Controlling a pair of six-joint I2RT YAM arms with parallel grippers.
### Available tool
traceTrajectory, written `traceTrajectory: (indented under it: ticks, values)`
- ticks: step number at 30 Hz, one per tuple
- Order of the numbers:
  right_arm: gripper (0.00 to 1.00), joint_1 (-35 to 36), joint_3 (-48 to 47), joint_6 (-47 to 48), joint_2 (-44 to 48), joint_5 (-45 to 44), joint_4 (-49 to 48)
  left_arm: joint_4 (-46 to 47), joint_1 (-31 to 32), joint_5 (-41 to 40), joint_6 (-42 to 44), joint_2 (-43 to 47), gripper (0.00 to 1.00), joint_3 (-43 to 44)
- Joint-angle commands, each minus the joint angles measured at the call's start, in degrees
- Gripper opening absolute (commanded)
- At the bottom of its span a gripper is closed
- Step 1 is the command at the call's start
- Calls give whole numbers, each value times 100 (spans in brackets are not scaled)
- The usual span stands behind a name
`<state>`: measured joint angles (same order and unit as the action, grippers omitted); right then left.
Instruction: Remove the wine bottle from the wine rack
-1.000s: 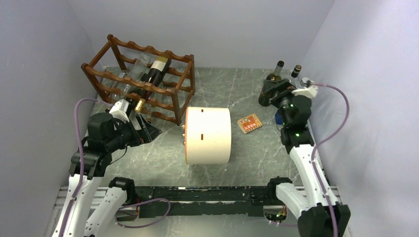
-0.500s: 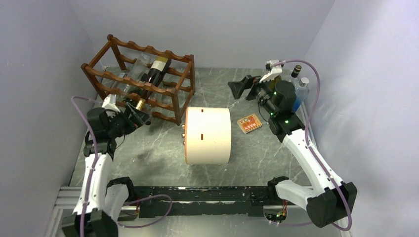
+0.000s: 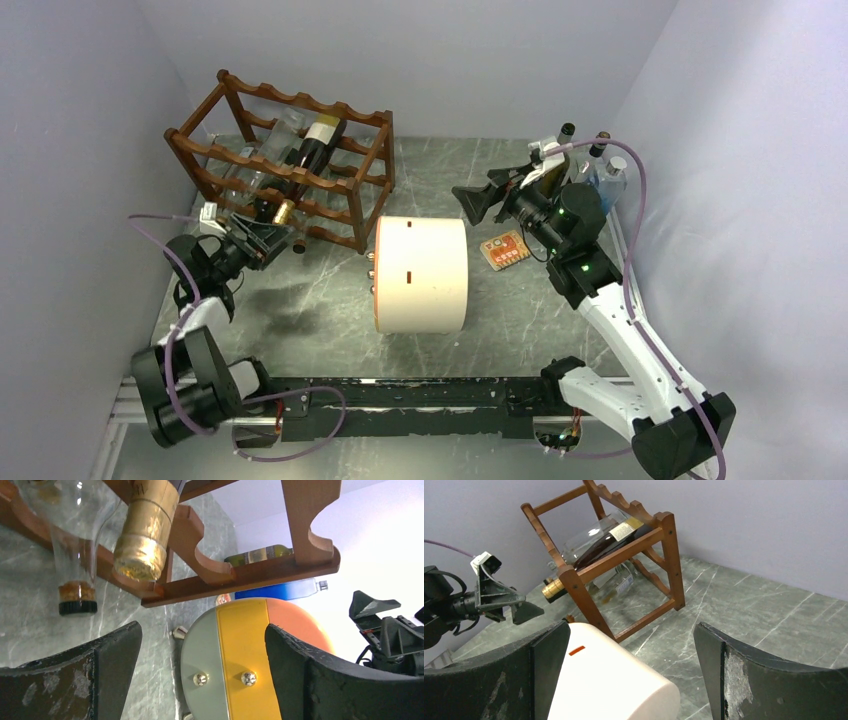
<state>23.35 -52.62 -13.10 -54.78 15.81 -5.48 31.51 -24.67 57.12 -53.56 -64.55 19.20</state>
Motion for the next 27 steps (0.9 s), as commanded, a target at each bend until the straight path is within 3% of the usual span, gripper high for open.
traceTrajectory:
  ticks: [1, 4, 14, 21, 27]
  values:
    - [100, 46, -150, 34, 67, 132, -24, 1906, -52, 475, -581, -656, 95, 232]
    - [100, 48, -193, 16, 53, 195, 2, 1856, -50, 518, -553, -1167, 93, 517]
    - [100, 67, -338, 328, 93, 44, 283, 3195, 48, 849, -1279, -2735, 83, 1041]
    - [100, 66, -341, 261, 26, 80, 305, 6002, 286, 875, -3059, -4016, 75, 1142]
    - [100, 64, -427, 287, 16, 26, 397, 6711, 410, 695, -3467, -4570, 72, 1226]
